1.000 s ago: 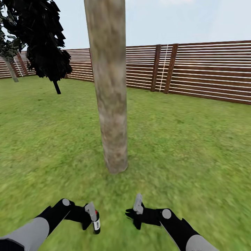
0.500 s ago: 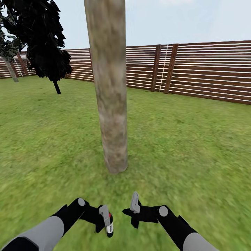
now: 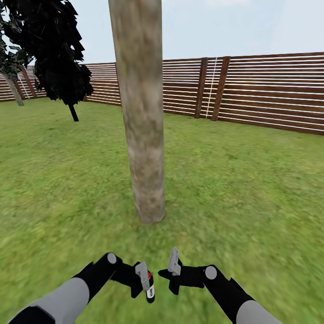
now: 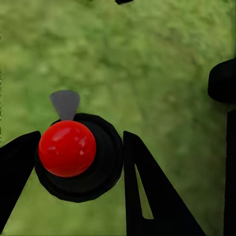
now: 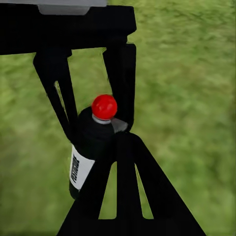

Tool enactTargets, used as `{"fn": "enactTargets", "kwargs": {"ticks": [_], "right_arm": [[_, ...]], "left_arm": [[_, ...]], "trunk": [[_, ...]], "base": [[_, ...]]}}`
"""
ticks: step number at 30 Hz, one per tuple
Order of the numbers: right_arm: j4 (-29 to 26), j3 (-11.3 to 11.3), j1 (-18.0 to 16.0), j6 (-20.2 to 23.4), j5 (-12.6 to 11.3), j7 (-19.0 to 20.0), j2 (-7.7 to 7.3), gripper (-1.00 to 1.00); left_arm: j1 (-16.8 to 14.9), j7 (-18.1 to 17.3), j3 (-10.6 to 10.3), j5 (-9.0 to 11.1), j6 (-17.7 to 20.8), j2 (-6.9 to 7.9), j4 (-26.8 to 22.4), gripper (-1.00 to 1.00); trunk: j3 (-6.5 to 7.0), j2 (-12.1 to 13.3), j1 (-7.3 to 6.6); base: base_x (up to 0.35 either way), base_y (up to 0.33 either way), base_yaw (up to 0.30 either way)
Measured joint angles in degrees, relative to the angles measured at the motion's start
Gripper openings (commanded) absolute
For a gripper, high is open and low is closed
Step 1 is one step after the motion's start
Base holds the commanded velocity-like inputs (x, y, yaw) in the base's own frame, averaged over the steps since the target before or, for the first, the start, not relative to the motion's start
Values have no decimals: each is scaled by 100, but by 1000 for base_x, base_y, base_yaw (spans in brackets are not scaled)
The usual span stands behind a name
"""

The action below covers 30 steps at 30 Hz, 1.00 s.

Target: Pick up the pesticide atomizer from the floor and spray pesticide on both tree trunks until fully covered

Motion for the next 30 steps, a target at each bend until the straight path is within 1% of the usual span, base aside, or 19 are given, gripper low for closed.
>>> {"fn": "enactTargets", "kwargs": {"ticks": [3,8,9,11,13,20,23,30], "right_arm": [[4,0,0,0,0,0,0,-100],[9,0,0,-4,0,0,0,-100],[9,0,0,-2,0,0,0,-100],[9,-6,0,-4,0,0,-2,-100],[9,-4,0,-3,0,0,-4,-100],[9,-8,0,-3,0,0,-4,-100],[9,-8,0,-7,0,0,-5,-100],[9,-7,0,-6,0,0,-2,-100]], "left_arm": [[12,-2,3,-4,10,-18,-183,-100],[15,-21,1,-3,6,-53,-224,-100],[16,-94,1,-8,6,-57,-225,-100],[18,-349,-3,-17,15,-70,-280,-100],[29,-421,-2,-26,25,-72,-323,-100],[24,-448,3,-15,21,-101,-350,-100],[23,-443,2,-23,24,-150,-351,-100],[23,-440,2,-26,16,-149,-345,-100]], "trunk": [[0,0,0],[0,0,0],[0,0,0],[0,0,0],[0,0,0],[0,0,0],[0,0,0],[0,0,0]], "base": [[0,0,0],[0,0,0],[0,0,0],[0,0,0],[0,0,0],[0,0,0],[0,0,0],[0,0,0]]}}
